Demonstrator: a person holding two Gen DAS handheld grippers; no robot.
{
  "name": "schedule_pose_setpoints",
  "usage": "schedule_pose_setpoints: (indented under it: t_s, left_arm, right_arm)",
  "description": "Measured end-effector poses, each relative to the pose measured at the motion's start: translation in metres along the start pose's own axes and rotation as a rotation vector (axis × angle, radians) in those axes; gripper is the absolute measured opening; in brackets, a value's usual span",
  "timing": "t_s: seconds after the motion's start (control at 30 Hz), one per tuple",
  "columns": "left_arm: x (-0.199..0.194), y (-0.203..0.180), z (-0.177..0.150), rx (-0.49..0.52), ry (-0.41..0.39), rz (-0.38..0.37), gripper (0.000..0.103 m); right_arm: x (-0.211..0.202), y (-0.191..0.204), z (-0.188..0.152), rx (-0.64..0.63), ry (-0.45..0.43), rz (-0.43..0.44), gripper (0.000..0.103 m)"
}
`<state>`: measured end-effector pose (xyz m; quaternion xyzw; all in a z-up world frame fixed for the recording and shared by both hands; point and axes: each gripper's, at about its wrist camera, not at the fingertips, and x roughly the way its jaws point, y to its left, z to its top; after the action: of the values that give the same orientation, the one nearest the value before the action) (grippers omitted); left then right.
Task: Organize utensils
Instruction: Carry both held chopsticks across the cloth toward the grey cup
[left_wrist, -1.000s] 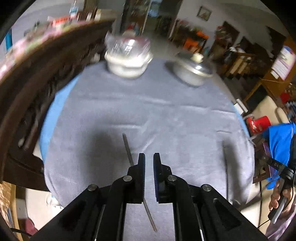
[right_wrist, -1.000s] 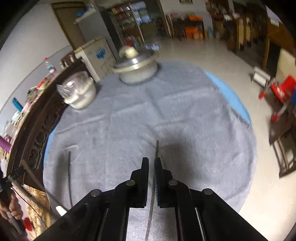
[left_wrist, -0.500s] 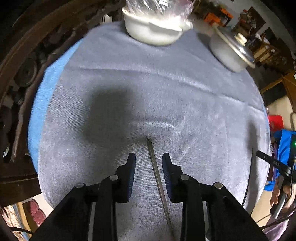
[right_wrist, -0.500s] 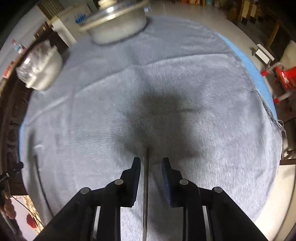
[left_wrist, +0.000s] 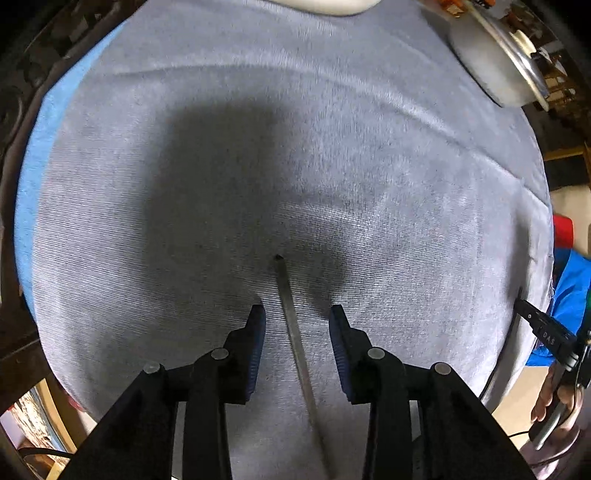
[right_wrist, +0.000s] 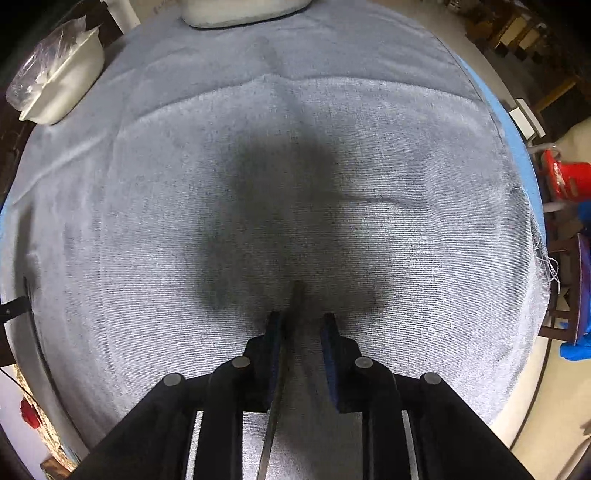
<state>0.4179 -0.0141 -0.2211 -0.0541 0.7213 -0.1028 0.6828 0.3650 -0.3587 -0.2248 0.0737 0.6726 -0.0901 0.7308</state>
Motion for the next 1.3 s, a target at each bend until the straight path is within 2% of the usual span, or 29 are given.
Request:
schedule_pose_setpoints:
  t_s: [0.27, 0.3, 0.33, 0.4, 0.5, 0.6, 0.8, 0.93, 1.07, 1.13, 1.3]
  left_arm:
    - [0.003, -0.01, 0.007, 0.008, -0.022, 0.041, 0.035]
    - [0.003, -0.011, 0.006, 0.015, -0.032, 0.054, 0.03]
    - [0.003, -0.012, 0.006, 0.024, -0.048, 0.078, 0.018]
    - [0.002, -0.014, 0.004, 0.033, -0.083, 0.106, 0.008]
    - [0.001, -0.011, -0.001, 0.031, -0.123, 0.092, 0.007]
    - [0.0, -0.014, -0.013, 0.044, -0.156, 0.114, 0.006]
    - [-0.023, -0.024, -0.047, 0.079, -0.217, 0.055, 0.006]
    - [-0.054, -0.026, -0.086, 0.131, -0.273, 0.003, 0.006]
    - [-0.082, -0.027, -0.119, 0.169, -0.325, -0.017, 0.006]
    - [-0.097, -0.032, -0.122, 0.183, -0.351, -0.032, 0.006]
    - [-0.133, -0.045, -0.144, 0.21, -0.447, -0.05, 0.005]
  right_arm:
    - [-0.001, 0.002, -0.011, -0.019, -0.027, 0.019, 0.019]
    - [-0.003, 0.002, -0.014, -0.018, -0.031, 0.023, 0.016]
    - [-0.003, 0.001, -0.016, -0.017, -0.035, 0.026, 0.014]
    - [-0.004, 0.002, -0.02, -0.014, -0.049, 0.042, 0.008]
    - [-0.006, 0.003, -0.024, 0.0, -0.066, 0.063, 0.007]
    - [-0.013, -0.001, -0.026, 0.017, -0.091, 0.09, 0.007]
    - [-0.044, -0.014, -0.045, 0.041, -0.168, 0.138, 0.007]
    - [-0.066, -0.027, -0.063, 0.063, -0.219, 0.172, 0.006]
    - [-0.087, -0.045, -0.075, 0.093, -0.262, 0.211, 0.006]
    - [-0.094, -0.048, -0.065, 0.104, -0.289, 0.228, 0.006]
    - [-0.121, -0.057, -0.085, 0.122, -0.372, 0.264, 0.006]
